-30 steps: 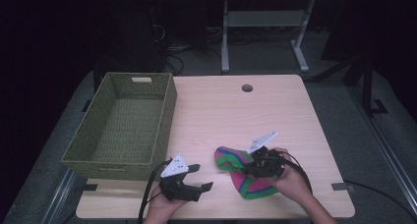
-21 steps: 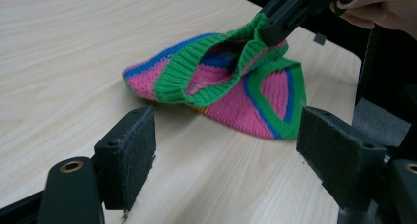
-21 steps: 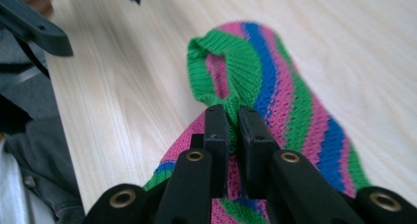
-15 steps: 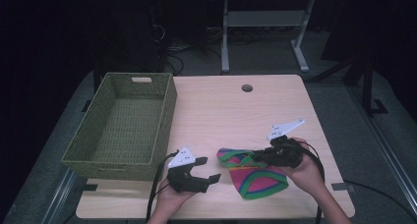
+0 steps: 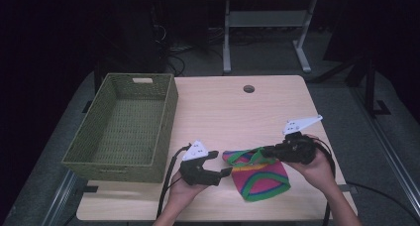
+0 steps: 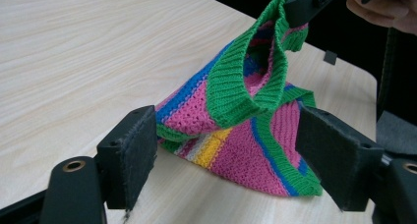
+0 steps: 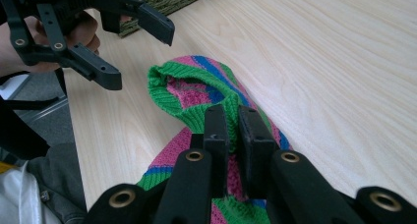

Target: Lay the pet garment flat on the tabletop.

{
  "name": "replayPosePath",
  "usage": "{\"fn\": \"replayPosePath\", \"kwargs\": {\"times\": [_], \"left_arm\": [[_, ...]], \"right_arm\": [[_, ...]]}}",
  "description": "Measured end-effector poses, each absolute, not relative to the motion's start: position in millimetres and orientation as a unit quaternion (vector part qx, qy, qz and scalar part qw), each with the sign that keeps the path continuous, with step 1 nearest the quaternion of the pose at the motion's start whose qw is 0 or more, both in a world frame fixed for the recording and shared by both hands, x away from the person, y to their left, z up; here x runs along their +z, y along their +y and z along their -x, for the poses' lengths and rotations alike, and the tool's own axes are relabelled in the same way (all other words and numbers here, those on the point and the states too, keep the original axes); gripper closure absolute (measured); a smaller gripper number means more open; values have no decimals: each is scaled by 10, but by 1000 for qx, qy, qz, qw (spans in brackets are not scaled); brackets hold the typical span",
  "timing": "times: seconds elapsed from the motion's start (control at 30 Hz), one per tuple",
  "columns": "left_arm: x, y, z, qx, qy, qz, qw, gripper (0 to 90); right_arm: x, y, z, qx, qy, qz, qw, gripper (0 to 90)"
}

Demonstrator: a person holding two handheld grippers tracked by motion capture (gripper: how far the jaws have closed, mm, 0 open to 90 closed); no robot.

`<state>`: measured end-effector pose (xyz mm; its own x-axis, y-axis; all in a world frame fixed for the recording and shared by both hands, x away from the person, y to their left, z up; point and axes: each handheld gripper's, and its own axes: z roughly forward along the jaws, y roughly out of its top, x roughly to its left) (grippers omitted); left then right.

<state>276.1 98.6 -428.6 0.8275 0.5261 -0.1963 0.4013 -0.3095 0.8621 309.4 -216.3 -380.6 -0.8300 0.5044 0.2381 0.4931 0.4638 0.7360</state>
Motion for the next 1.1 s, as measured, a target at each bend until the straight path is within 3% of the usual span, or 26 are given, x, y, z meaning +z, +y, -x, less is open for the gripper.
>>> {"fn": "replayPosePath", "kwargs": {"times": [0.3, 0.73, 0.83, 0.87, 0.9, 1.07, 1.1], "left_arm": [[-4349, 931, -2784, 57, 279, -821, 495, 277], [-4430, 744, -2971, 83, 254, -838, 476, 269], [-4450, 685, -3021, 84, 244, -843, 472, 377], [-4451, 675, -3042, 83, 244, -842, 474, 494], [-4450, 667, -3061, 80, 244, -839, 479, 494], [-4419, 647, -3082, 84, 240, -834, 490, 719], [-4412, 646, -3082, 84, 239, -834, 490, 719]], "right_arm": [[-3824, -2261, -3146, 449, 843, -295, -11, 830], [-3830, -2372, -3189, 463, 836, -294, -21, 829], [-3830, -2386, -3192, 465, 834, -297, -23, 829], [-3831, -2399, -3195, 464, 834, -297, -22, 829], [-3831, -2399, -3195, 464, 834, -297, -22, 829], [-3838, -2444, -3199, 466, 831, -302, -21, 829], [-3838, -2444, -3199, 466, 831, -302, -21, 829]]}}
